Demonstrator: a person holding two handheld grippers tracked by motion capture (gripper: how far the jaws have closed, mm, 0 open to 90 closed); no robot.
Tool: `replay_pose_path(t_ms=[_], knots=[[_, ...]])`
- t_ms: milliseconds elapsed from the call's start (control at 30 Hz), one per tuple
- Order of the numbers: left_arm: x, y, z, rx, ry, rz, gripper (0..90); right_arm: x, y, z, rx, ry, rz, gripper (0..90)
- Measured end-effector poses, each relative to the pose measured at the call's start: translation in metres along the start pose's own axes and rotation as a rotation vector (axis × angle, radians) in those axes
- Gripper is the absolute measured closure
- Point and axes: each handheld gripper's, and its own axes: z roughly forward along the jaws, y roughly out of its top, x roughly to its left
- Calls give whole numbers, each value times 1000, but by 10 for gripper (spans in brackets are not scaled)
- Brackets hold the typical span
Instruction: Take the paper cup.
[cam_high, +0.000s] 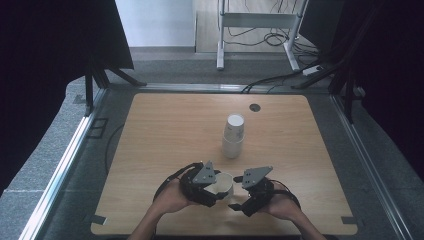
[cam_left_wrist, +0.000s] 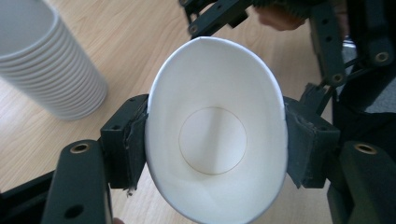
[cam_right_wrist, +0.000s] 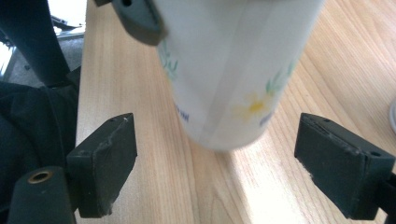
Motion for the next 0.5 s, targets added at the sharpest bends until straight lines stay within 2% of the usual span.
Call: replay_pose_path(t_ms=[500], knots=[[12,-6,-6,50,72,-44,315,-2,-8,-6,18,-51,47,121]])
